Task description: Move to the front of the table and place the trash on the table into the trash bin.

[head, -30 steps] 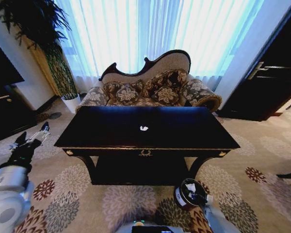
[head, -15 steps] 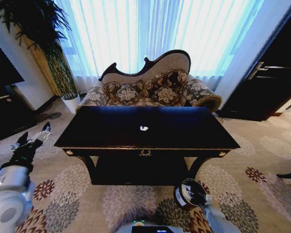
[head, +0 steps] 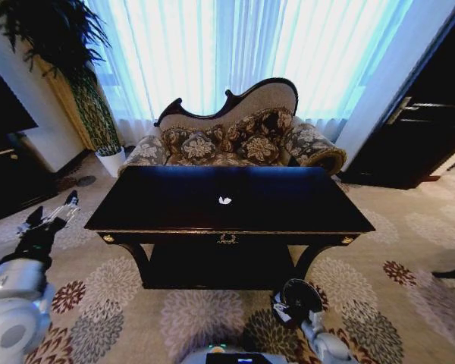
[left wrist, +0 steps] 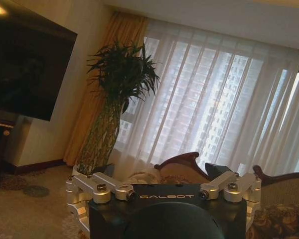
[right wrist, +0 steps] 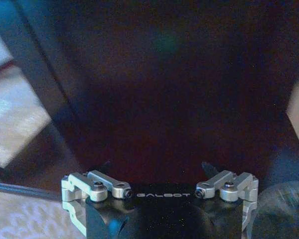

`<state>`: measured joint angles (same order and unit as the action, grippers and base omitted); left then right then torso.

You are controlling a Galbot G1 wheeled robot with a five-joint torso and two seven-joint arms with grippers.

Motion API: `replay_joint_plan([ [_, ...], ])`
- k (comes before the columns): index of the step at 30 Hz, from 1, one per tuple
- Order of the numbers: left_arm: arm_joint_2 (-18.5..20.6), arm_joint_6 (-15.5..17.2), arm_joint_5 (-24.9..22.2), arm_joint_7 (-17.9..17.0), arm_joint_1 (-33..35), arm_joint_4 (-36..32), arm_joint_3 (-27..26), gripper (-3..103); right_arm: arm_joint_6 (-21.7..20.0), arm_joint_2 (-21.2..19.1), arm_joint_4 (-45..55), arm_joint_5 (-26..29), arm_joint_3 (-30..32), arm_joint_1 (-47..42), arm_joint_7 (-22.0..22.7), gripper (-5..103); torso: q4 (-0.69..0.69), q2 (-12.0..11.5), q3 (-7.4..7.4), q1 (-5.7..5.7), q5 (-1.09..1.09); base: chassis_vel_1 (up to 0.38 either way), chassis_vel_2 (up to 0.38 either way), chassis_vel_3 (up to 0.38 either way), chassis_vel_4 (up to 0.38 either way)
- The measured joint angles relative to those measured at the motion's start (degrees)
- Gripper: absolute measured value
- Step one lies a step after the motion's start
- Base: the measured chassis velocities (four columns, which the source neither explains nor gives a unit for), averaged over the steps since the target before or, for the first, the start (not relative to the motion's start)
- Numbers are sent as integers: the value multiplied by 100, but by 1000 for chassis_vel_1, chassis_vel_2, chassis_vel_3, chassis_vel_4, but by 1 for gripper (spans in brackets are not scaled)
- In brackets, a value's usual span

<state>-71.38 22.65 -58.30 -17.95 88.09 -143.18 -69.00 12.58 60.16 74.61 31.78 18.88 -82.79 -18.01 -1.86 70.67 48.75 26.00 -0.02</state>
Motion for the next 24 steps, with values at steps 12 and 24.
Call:
replay_joint_plan([
  [12,7,-7,-32,-8,37,-8,-60,100,-252,-343,2457,563,747,-910,504,100,0,0,0,0,1,0,0,0,0],
  [24,48,29,-128,-37,18,-8,-125,100,-513,-660,4061,870,1674,-1301,780,100,0,0,0,0,1,0,0,0,0],
])
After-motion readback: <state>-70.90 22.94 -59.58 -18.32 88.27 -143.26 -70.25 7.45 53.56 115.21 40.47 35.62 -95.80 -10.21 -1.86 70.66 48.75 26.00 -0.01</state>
